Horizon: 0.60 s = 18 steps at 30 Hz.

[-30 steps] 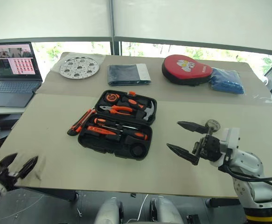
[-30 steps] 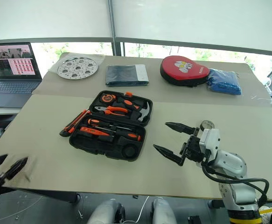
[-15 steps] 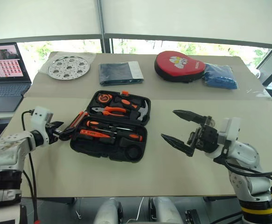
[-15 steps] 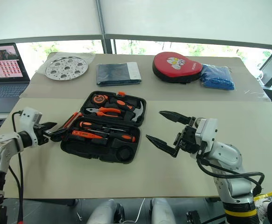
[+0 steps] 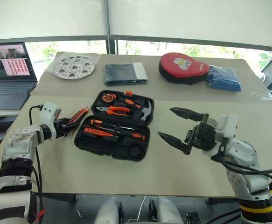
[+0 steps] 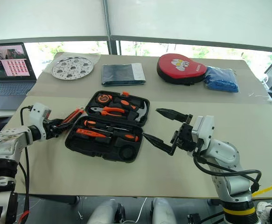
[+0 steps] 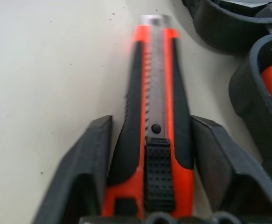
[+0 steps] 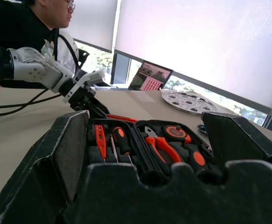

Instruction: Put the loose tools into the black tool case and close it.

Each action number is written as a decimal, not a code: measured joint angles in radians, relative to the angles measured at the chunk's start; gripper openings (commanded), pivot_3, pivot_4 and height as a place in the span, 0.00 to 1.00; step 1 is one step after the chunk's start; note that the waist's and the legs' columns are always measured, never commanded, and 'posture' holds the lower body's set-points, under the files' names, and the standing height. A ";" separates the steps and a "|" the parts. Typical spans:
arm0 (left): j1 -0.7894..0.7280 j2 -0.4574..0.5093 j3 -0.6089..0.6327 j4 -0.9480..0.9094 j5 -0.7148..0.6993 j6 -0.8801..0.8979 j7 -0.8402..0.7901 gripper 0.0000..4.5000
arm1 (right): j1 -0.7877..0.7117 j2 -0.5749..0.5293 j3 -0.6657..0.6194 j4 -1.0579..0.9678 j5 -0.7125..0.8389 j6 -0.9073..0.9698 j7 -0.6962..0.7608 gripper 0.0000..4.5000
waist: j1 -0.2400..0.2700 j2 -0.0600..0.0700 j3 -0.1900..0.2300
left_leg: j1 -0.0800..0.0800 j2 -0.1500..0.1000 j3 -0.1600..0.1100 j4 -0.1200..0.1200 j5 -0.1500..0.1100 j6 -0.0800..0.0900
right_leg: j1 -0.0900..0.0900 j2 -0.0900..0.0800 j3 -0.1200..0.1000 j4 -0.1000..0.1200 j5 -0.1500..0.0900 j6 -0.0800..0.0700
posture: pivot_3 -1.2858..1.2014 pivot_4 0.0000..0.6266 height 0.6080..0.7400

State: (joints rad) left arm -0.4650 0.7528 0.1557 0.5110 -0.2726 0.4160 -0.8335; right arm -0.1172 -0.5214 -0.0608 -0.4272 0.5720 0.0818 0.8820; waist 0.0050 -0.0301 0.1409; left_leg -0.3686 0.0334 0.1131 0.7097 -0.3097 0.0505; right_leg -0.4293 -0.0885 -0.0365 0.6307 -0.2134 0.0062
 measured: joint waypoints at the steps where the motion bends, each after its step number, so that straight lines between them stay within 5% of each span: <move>1: 0.008 0.002 0.008 0.011 -0.001 -0.030 -0.006 0.40 | 0.000 0.000 0.000 0.000 0.000 0.000 0.000 1.00 | -0.003 0.000 0.000 | 0.000 0.000 0.000 0.000 0.000 0.000 | 0.000 0.000 0.000 0.000 0.000 0.000 | 0.52 0.24 1.00; 5: 0.026 0.032 0.041 0.094 -0.001 -0.212 -0.066 0.40 | 0.007 -0.002 -0.001 0.000 0.001 0.000 0.001 1.00 | -0.009 -0.001 0.001 | -0.002 0.001 0.000 0.000 0.000 0.000 | -0.002 0.000 -0.001 0.000 0.000 0.000 | 0.52 0.24 1.00; 9: -0.030 0.090 0.063 0.100 -0.048 -0.449 -0.349 0.40 | 0.023 -0.052 -0.014 -0.011 0.019 0.017 0.028 1.00 | 0.008 -0.003 0.002 | -0.011 -0.001 0.000 0.003 0.002 -0.003 | -0.009 -0.002 -0.004 0.000 0.000 0.000 | 0.52 0.24 1.00; 13: -0.041 0.125 -0.019 -0.063 -0.067 -0.556 -0.609 0.40 | 0.037 -0.097 -0.046 -0.034 0.042 0.022 0.055 1.00 | 0.012 -0.001 0.001 | -0.012 -0.002 0.002 0.004 0.000 0.000 | -0.008 -0.003 -0.004 -0.002 0.000 0.000 | 0.52 0.24 1.00; 18: -0.003 0.101 -0.182 -0.197 -0.029 -0.549 -0.716 0.40 | 0.071 -0.108 -0.051 -0.056 0.044 0.039 0.064 1.00 | 0.004 -0.002 0.002 | -0.013 -0.001 0.001 0.004 0.000 0.000 | -0.009 -0.001 -0.004 -0.002 0.000 0.001 | 0.52 0.24 1.00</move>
State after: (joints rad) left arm -0.4681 0.8537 -0.0266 0.3140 -0.3018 -0.1326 -1.5493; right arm -0.0462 -0.6298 -0.1122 -0.4834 0.6159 0.1213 0.9456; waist 0.0094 -0.0317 0.1426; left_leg -0.3820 0.0319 0.1146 0.7137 -0.3094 0.0502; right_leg -0.4384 -0.0893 -0.0402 0.6282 -0.2131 0.0073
